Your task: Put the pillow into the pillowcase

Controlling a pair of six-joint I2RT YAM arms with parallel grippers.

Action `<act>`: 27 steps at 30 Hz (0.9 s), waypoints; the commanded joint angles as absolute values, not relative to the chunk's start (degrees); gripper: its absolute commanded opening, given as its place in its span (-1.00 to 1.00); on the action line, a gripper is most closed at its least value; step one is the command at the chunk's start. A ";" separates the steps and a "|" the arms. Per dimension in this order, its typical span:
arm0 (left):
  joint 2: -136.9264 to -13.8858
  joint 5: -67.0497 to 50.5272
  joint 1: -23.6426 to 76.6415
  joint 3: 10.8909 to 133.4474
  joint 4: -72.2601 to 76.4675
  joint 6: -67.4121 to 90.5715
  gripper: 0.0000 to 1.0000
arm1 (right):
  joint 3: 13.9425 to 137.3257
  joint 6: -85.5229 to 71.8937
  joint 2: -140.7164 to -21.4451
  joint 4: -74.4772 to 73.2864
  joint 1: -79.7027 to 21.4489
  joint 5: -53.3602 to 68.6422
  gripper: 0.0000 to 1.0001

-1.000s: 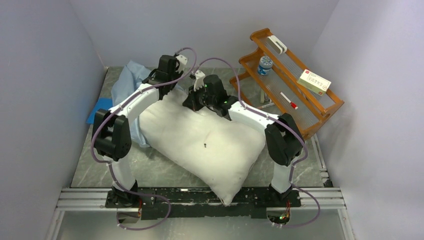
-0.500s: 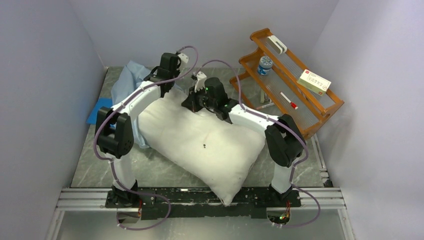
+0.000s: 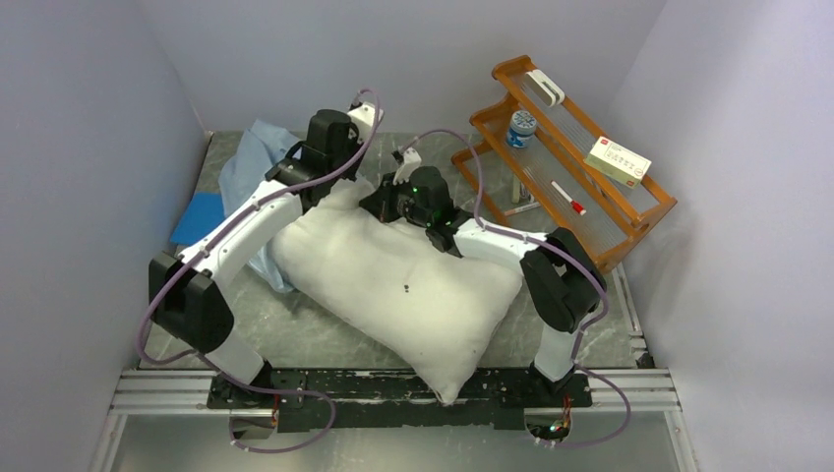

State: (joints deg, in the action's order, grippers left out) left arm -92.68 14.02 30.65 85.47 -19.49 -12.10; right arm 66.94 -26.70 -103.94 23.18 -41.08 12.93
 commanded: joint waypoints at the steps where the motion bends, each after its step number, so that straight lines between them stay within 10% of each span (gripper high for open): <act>1: -89.69 3.70 31.88 81.88 -16.33 -5.29 -0.90 | 65.17 -32.56 -103.35 30.06 -42.99 9.54 -1.00; 19: -86.53 -13.50 34.10 73.11 -3.84 11.03 -0.84 | 57.94 -53.66 -107.21 46.65 -37.67 -10.13 -1.00; 22: -85.90 -8.83 34.10 76.82 -11.79 7.49 -0.31 | 60.93 -51.08 -108.64 46.39 -35.93 -2.60 -0.91; 24: -83.90 -2.32 34.10 77.92 -16.64 6.71 -0.04 | 63.16 -47.06 -107.42 41.05 -35.41 1.93 -0.35; 27: -79.75 8.87 34.01 78.00 -23.01 5.83 0.92 | 63.72 -38.61 -102.69 33.80 -35.34 5.68 0.19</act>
